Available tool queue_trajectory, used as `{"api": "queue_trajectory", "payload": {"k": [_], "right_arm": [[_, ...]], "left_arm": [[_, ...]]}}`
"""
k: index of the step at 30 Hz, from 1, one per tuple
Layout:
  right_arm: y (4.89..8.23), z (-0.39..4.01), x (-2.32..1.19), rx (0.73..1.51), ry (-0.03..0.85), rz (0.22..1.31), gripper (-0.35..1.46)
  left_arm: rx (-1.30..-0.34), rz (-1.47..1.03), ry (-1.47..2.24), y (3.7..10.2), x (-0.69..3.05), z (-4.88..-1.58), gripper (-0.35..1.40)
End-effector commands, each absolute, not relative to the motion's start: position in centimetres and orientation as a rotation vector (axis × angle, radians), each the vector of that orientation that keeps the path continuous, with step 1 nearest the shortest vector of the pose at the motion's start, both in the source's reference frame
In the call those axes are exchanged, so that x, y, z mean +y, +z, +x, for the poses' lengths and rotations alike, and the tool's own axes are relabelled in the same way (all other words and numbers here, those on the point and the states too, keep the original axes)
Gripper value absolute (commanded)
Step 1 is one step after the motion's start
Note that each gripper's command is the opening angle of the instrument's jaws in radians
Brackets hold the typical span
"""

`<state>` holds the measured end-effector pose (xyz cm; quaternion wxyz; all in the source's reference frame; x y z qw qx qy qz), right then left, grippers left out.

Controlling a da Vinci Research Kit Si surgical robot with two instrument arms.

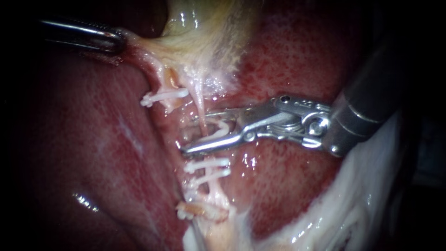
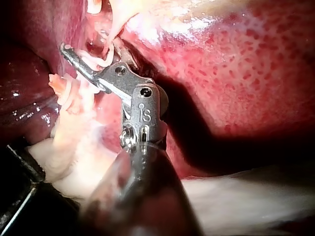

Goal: Clipping third clip right tube

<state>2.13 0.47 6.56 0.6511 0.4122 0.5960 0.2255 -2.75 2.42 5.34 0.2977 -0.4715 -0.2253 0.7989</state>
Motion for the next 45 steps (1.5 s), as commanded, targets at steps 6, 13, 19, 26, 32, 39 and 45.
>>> {"api": "queue_trajectory", "payload": {"k": [6, 13, 19, 26, 32, 39, 45], "right_arm": [[6.19, 2.05, 0.56, 1.406, 0.53, 0.964, 0.5], [6.01, 1.99, 0.62, 1.424, 0.55, 0.984, 0.49], [6.05, 1.96, 0.64, 1.414, 0.567, 1.003, 0.42], [6.07, 1.89, 0.65, 1.401, 0.587, 1.027, 0.15], [6.08, 1.88, 0.63, 1.393, 0.596, 1.043, 0.14], [6.08, 1.87, 0.62, 1.391, 0.598, 1.048, 0.28], [6.12, 1.85, 0.53, 1.387, 0.593, 1.053, 0.44]], "left_arm": [[-0.598, -1.253, 2.123, 5.34, 2.41, -2.74, -0.35], [-0.598, -1.253, 2.123, 5.34, 2.41, -2.74, -0.35], [-0.598, -1.253, 2.123, 5.34, 2.41, -2.74, -0.35], [-0.598, -1.253, 2.123, 5.35, 2.42, -2.75, -0.35], [-0.598, -1.253, 2.123, 5.35, 2.42, -2.75, -0.35], [-0.598, -1.253, 2.123, 5.35, 2.41, -2.74, -0.35], [-0.598, -1.253, 2.123, 5.35, 2.41, -2.74, -0.35]]}}
